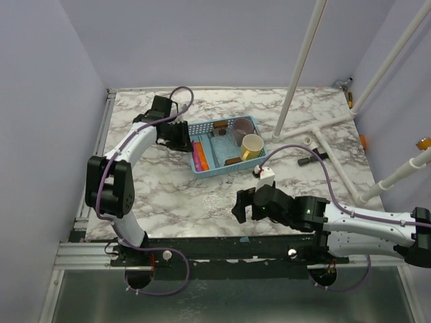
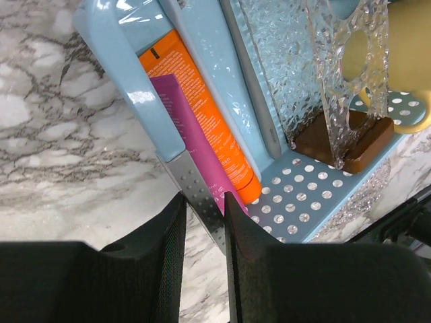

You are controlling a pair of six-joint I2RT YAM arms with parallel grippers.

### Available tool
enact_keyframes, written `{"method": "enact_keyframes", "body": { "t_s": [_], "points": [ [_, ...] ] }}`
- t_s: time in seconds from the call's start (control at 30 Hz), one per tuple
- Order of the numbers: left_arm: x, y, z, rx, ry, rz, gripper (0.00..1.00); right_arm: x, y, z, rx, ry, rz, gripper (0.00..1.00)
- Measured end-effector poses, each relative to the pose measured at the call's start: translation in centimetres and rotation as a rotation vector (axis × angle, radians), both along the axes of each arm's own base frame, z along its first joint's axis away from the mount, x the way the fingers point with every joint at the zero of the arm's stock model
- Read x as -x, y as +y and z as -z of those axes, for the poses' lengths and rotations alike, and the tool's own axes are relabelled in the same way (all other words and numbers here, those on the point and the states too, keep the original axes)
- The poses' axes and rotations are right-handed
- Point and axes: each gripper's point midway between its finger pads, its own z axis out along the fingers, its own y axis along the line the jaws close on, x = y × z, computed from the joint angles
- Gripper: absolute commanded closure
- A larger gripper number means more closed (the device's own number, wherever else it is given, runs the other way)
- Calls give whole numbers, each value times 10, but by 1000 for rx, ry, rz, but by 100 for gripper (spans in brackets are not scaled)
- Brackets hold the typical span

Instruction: Prepare toiletry sets of a toothbrush and toothpaste on the tray

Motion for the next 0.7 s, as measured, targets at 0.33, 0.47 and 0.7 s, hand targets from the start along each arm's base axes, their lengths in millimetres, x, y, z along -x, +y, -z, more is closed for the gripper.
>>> {"method": "enact_keyframes", "body": {
  "t_s": [0.33,0.47,0.7],
  "points": [
    [6,-32,19,-31,17,165,100,4,-5,0,-14,6,-10,0],
    [11,-41,21,-24,18,209,100,5,-6,-1,-19,6,-11,0],
    [16,-48,21,-28,4,255,100,5,-6,-1,-23,10,-8,0]
  ]
}}
